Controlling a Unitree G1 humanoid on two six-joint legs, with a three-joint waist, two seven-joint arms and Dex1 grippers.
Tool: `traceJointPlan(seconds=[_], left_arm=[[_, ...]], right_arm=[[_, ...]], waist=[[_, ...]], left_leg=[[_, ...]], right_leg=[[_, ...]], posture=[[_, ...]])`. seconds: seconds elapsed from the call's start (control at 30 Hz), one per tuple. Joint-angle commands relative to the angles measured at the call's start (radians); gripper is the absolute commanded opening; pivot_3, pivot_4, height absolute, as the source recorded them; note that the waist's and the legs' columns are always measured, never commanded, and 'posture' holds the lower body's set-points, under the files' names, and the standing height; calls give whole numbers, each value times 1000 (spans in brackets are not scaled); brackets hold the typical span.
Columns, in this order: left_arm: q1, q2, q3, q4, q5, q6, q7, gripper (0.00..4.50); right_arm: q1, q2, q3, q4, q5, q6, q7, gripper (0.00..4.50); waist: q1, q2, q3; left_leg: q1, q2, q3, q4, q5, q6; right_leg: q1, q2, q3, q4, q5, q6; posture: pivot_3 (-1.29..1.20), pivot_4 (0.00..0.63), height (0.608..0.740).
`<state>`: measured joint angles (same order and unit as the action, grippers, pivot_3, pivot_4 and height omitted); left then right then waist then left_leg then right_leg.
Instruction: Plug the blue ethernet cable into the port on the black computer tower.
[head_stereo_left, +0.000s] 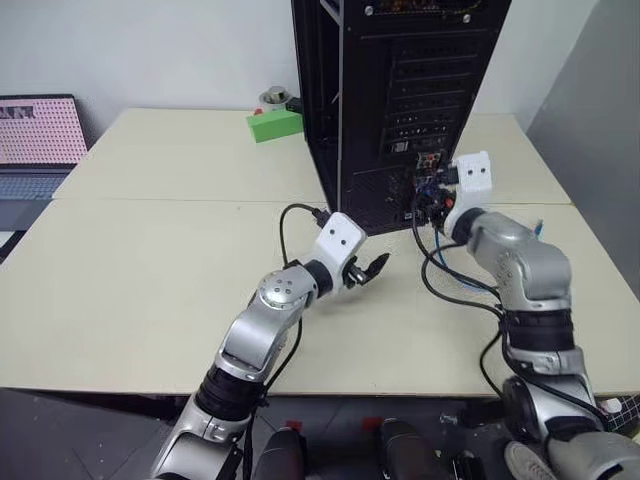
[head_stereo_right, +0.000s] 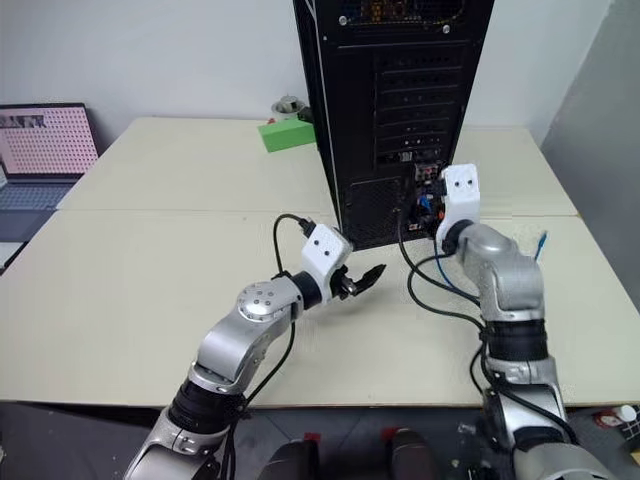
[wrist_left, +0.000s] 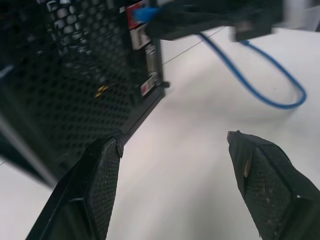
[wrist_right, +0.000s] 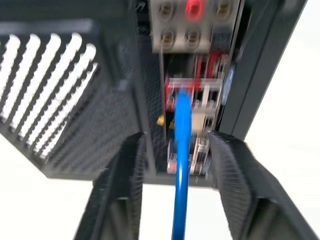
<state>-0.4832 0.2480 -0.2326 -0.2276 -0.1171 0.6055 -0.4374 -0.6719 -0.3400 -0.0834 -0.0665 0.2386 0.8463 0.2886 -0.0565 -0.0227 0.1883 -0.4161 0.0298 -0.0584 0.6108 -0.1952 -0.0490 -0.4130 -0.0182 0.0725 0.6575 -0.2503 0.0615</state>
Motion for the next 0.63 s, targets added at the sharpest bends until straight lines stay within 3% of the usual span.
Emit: traceJointPlan(seconds=[0.03,0.27,0.4,0.63], left_arm=[[-23,49,61,-10,-32,-6,-50,3504],[-21,174,145,-23,-102,-53,-191,3504],[-14,255,204,-6,-143,-110,-286,3504],[-1,314,238,20,-208,-152,-390,3504]], right_arm=[[62,-72,2,-181,46,-29,103,3121],[197,-207,-66,-334,180,-76,316,4477],[247,-288,-156,-377,274,-94,424,4477],[251,-324,-200,-342,302,-131,423,4477]], waist=[[0,0,0],[0,0,0],[1,-1,0],[0,-1,0]], left_leg=[[0,0,0,0,0,0],[0,0,0,0,0,0],[0,0,0,0,0,0],[1,0,0,0,0,0]], right_leg=[[0,0,0,0,0,0],[0,0,0,0,0,0],[1,0,0,0,0,0],[1,0,0,0,0,0]], posture=[[0,150,740],[0,150,740],[0,150,740],[0,150,740]])
